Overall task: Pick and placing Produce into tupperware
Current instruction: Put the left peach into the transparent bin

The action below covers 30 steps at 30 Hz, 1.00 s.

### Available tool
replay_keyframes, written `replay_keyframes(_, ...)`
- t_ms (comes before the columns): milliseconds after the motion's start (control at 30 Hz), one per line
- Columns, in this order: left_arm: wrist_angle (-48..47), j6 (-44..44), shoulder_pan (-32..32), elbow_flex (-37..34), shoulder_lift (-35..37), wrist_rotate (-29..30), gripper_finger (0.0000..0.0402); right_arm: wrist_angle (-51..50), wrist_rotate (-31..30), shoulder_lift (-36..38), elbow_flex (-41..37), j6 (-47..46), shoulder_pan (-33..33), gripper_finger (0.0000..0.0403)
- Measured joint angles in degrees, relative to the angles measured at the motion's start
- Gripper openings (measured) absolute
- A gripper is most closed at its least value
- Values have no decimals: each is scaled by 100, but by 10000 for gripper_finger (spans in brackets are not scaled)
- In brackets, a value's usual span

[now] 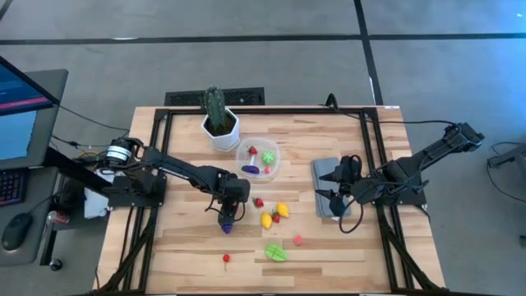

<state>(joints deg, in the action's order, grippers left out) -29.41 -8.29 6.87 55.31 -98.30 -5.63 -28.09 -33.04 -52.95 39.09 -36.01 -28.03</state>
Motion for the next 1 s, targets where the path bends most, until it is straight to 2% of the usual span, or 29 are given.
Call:
replay_keyframes(500,0,13,2,0,0,30,111,1,0,0,0,0,0,260)
replay_keyframes(1000,41,-4,-11,69,2,50,89,1,0,0,0,0,0,260)
